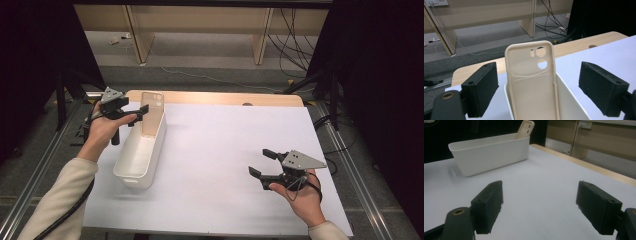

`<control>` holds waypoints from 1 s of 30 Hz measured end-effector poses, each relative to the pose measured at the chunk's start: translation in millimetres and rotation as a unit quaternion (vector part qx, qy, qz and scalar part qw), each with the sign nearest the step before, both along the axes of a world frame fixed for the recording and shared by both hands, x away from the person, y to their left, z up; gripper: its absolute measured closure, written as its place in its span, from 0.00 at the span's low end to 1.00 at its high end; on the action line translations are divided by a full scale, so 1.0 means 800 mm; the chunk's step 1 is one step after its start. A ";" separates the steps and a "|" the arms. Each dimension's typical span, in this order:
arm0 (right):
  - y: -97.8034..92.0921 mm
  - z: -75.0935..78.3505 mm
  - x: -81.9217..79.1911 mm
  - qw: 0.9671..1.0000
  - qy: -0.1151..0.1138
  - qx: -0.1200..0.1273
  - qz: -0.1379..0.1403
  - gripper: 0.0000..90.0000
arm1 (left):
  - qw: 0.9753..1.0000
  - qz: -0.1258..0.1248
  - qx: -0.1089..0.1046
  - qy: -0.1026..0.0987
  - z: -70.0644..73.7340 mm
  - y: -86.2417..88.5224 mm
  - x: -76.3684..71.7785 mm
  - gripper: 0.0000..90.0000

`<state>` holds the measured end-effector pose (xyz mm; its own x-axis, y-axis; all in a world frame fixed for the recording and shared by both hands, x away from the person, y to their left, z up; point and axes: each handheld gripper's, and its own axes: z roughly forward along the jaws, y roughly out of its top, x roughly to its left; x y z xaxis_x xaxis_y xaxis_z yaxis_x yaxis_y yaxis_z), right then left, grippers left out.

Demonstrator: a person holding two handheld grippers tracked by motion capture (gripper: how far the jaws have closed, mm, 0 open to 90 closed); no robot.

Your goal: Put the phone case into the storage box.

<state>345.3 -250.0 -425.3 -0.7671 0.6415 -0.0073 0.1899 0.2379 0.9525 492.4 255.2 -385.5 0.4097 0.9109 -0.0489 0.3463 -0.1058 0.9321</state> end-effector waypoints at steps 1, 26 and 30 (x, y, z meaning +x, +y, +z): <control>0.000 0.000 0.000 1.000 -0.001 0.001 -0.002 0.25 | 1.000 -0.003 0.001 -0.002 0.001 0.000 -0.001 0.17; 0.000 0.001 -0.001 1.000 0.002 0.003 0.000 0.25 | 0.998 -0.058 -0.027 -0.013 0.002 -0.018 -0.048 0.17; 0.000 0.001 0.000 1.000 -0.005 0.007 -0.005 0.25 | 0.997 -0.065 -0.030 -0.017 0.004 -0.020 -0.057 0.17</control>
<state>345.5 -249.8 -424.5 -0.7603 0.6496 -0.0055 0.1828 0.2220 0.9577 446.4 239.0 -382.1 0.5260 0.8462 -0.0851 0.3014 -0.0919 0.9491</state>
